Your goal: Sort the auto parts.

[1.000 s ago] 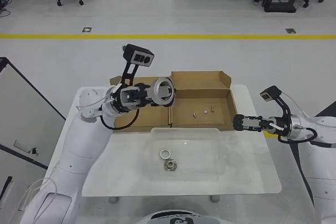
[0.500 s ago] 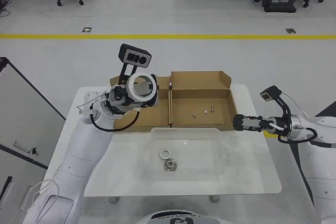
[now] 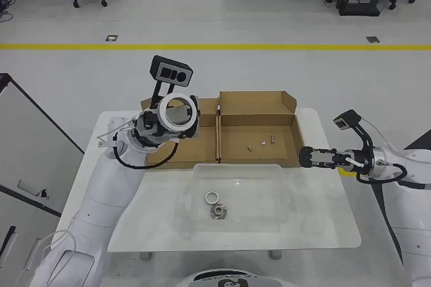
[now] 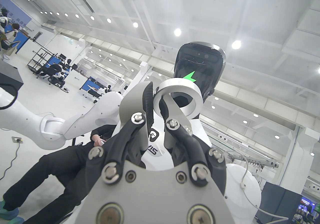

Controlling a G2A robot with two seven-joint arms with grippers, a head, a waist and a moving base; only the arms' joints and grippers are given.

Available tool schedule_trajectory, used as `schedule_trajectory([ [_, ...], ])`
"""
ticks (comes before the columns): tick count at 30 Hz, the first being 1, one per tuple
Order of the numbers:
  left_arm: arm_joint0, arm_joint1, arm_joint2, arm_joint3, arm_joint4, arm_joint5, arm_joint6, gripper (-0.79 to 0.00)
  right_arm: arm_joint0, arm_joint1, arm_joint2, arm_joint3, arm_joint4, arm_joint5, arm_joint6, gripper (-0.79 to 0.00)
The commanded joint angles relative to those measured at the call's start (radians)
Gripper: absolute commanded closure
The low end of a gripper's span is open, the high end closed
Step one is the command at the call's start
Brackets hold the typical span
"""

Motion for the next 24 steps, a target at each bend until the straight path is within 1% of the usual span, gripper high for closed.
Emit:
schedule_trajectory([
  [1,0.007,0.004,-0.01,-0.019,0.077,0.006,0.032,0.0,0.0,0.0,0.0,0.0,0.0,0.0,0.0,-0.785],
  [4,0.013,0.009,-0.02,-0.013,0.188,0.036,0.096,0.0,0.0,0.0,0.0,0.0,0.0,0.0,0.0,-0.785],
  [10,0.015,0.031,-0.06,-0.031,0.543,0.14,0.236,0.0,0.0,0.0,0.0,0.0,0.0,0.0,0.0,-0.785],
  [12,0.018,0.037,-0.061,-0.031,0.627,0.176,0.261,0.0,0.0,0.0,0.0,0.0,0.0,0.0,0.0,-0.785],
  [16,0.006,0.049,-0.059,-0.029,0.842,0.195,0.271,0.0,0.0,0.0,0.0,0.0,0.0,0.0,0.0,-0.785],
  [20,-0.001,0.062,-0.067,-0.025,1.035,0.238,0.311,0.0,0.0,0.0,0.0,0.0,0.0,0.0,0.0,-0.785],
  [24,-0.015,0.07,-0.056,-0.005,1.215,0.288,0.354,0.0,0.0,0.0,0.0,0.0,0.0,0.0,0.0,-0.785],
])
